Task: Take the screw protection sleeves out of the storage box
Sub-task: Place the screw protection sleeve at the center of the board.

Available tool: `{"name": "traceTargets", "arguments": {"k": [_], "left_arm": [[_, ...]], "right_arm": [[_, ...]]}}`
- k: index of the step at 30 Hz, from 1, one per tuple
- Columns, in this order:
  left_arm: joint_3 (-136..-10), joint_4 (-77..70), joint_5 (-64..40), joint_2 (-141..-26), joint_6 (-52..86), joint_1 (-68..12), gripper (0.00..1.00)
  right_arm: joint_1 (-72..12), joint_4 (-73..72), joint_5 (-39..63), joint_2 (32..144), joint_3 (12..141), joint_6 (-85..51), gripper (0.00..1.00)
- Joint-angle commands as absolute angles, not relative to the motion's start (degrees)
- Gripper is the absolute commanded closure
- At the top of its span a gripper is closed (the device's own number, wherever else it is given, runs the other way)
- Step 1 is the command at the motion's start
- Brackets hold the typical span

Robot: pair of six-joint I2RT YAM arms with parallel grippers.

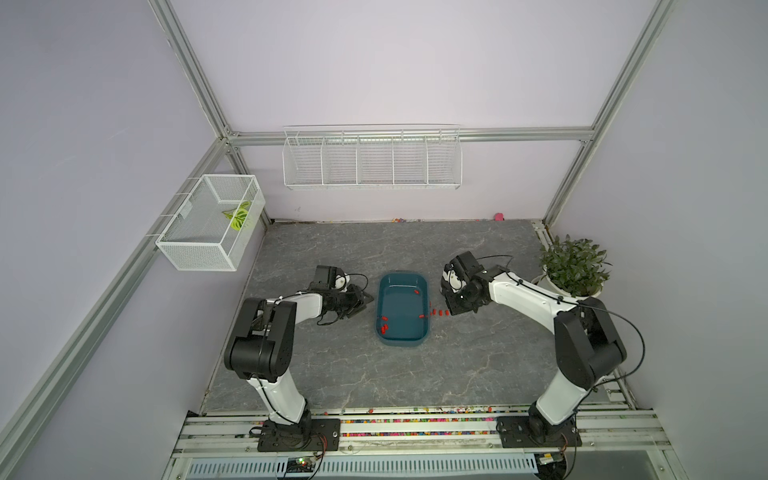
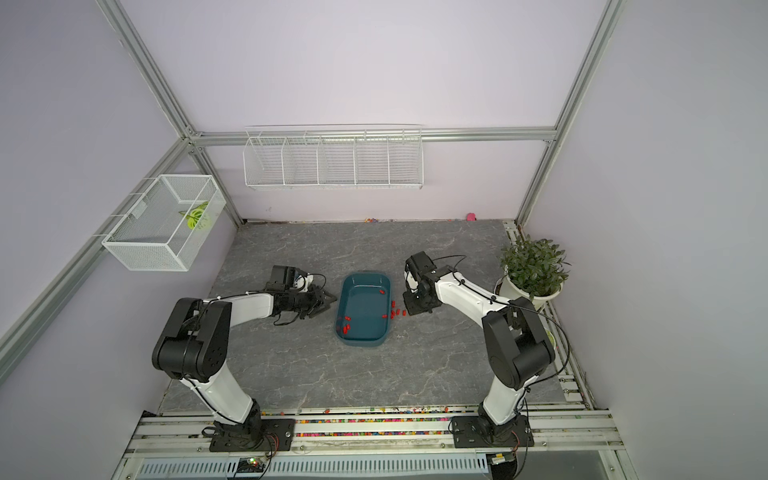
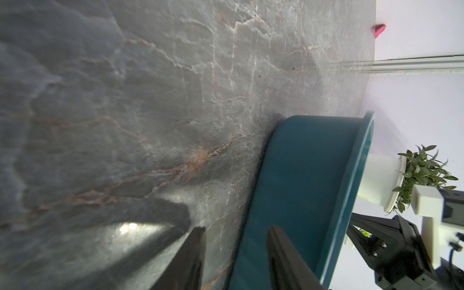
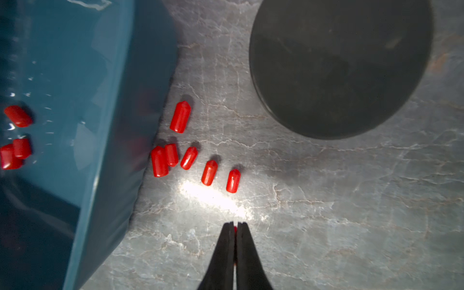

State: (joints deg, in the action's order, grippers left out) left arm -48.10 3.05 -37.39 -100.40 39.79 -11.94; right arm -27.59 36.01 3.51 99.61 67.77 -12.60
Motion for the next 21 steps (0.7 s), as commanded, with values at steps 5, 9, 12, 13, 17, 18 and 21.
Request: {"name": "traceTargets", "arguments": {"k": [5, 9, 12, 13, 17, 18, 21], "left_arm": [[-48.52, 2.79, -37.8, -100.33, 38.77, -11.75, 0.54], [-48.55, 2.79, -37.78, -100.28, 38.78, -11.71, 0.54], [-48.56, 2.81, -37.71, -100.27, 38.77, -11.77, 0.54], [-48.56, 2.81, -37.71, -100.29, 38.76, -11.69, 0.54], [-48.52, 2.77, -37.79, -100.35, 38.8, -11.7, 0.54], [-48.52, 2.78, -37.72, -100.29, 38.76, -11.76, 0.54], [-48.55, 2.81, -37.79, -100.32, 38.76, -11.76, 0.54]], "right_arm": [[-26.92, 34.94, 3.69, 102.35, 67.4, -12.39, 0.93], [-26.91, 34.81, 3.54, 103.45, 67.58, -12.22, 0.92], [-26.83, 34.55, 3.52, 104.38, 67.48, -12.12, 0.93], [-26.73, 34.42, 3.6, 104.64, 67.42, -12.13, 0.92], [-26.64, 34.15, 3.72, 105.58, 67.59, -12.13, 0.92], [-26.6, 34.15, 3.7, 105.77, 67.52, -12.13, 0.92], [-26.32, 34.18, 3.69, 106.16, 67.55, -12.2, 0.92]]}}
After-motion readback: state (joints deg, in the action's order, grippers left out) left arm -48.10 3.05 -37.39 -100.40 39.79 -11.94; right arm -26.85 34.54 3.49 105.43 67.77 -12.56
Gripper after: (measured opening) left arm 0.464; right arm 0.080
